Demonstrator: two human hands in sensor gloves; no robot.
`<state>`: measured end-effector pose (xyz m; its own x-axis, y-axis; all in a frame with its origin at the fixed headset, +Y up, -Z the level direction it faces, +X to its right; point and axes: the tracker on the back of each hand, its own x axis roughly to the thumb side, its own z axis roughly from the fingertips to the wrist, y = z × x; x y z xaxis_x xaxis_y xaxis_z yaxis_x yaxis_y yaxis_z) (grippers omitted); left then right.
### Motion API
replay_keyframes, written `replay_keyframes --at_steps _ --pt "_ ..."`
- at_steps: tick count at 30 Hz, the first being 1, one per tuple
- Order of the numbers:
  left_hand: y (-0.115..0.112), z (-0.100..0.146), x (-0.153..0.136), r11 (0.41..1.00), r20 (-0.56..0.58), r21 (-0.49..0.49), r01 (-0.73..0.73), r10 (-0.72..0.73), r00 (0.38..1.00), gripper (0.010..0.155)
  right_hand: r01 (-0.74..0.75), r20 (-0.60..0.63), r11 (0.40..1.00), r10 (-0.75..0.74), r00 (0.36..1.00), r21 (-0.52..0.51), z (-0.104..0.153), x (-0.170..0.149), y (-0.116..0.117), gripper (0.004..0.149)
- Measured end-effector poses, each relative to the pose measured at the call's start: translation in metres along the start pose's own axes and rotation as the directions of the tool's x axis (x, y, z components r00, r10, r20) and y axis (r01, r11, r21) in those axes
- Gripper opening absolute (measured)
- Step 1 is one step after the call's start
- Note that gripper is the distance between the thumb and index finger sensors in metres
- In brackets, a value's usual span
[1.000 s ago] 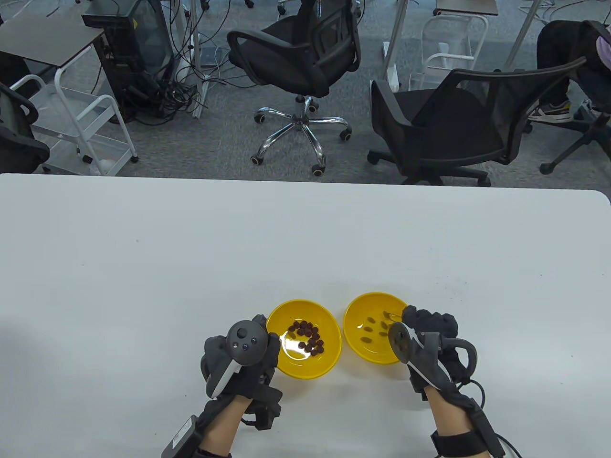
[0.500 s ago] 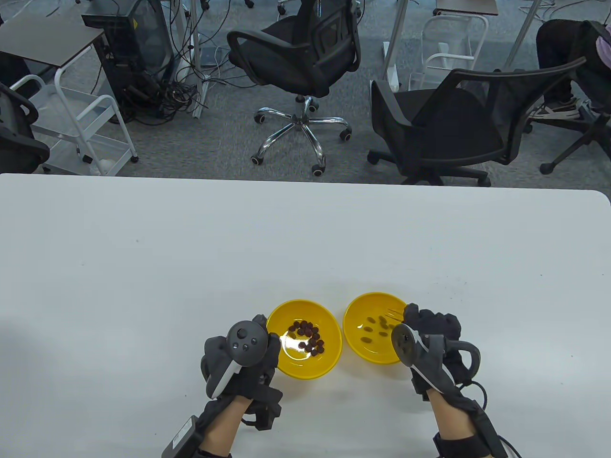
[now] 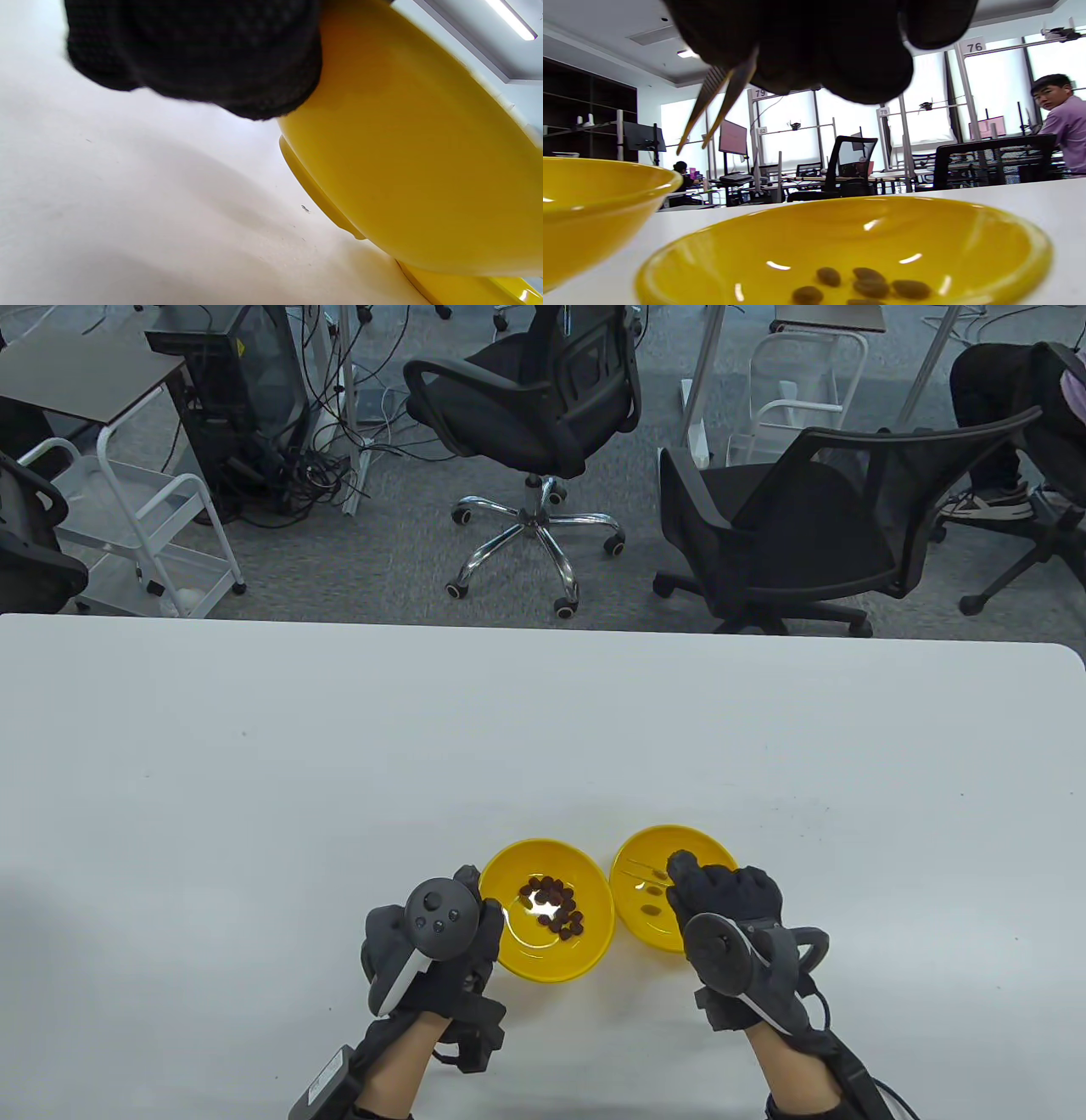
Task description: Pick raisins with tweezers into bowl
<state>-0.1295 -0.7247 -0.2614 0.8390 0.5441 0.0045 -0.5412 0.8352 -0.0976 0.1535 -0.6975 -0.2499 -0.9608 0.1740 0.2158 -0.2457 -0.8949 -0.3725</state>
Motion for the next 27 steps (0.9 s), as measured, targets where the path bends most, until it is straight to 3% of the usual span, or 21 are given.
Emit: replay_keyframes --at_steps 8,27 --pt "-0.003 0.003 0.005 1.000 0.024 -0.014 -0.005 0.005 1.000 0.059 -0.006 0.152 0.998 -0.004 0.988 0.070 0.010 0.040 0.009 0.046" --pt "-0.007 0.004 0.009 1.000 0.049 -0.028 -0.009 0.010 0.999 0.059 -0.069 0.149 0.993 0.055 0.987 0.091 0.004 0.062 0.022 0.045"
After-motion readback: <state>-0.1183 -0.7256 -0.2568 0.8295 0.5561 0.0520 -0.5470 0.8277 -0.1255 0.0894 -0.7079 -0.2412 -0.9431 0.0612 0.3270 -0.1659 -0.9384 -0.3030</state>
